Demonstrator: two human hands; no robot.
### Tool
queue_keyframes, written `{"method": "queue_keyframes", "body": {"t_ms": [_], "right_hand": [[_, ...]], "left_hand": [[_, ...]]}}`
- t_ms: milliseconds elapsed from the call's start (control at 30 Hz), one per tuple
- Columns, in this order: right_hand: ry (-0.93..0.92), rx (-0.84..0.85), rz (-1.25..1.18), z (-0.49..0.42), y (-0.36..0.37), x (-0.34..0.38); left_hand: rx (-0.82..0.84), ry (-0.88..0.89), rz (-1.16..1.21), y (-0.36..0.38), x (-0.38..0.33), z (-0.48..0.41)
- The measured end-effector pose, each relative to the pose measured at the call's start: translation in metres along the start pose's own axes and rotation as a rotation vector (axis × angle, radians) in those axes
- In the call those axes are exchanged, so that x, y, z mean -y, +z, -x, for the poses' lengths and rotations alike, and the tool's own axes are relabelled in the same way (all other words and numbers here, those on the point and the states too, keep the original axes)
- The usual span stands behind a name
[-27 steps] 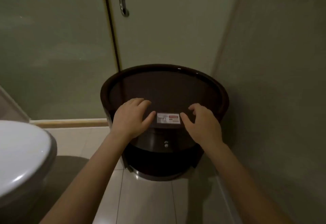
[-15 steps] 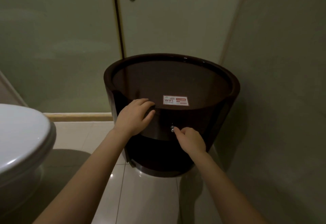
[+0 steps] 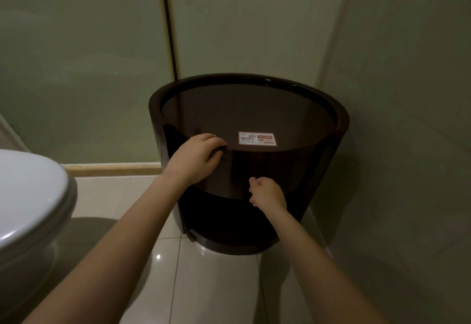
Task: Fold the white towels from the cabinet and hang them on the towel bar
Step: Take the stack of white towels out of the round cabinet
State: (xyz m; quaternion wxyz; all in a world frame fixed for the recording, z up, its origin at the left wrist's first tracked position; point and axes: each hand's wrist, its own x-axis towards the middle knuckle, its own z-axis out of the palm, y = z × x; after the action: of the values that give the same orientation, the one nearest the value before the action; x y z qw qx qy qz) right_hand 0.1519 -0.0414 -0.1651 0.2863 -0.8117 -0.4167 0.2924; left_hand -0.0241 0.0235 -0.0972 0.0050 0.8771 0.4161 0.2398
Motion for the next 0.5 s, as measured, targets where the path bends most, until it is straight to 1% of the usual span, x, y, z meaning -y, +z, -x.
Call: {"method": "queue_keyframes", "body": {"t_ms": [233,500], "right_hand": [[-0.075,0.009,0.042,0.018,-0.008,-0.005],[-0.182,0.064,0.108,0.067,-0.024,-0.029]], "left_hand": [[-0.002,0.007,0.009,0.0,0.0,-0.001],[-0.009,-0.005,0.02,-0.002,-0.005,-0.003]]}}
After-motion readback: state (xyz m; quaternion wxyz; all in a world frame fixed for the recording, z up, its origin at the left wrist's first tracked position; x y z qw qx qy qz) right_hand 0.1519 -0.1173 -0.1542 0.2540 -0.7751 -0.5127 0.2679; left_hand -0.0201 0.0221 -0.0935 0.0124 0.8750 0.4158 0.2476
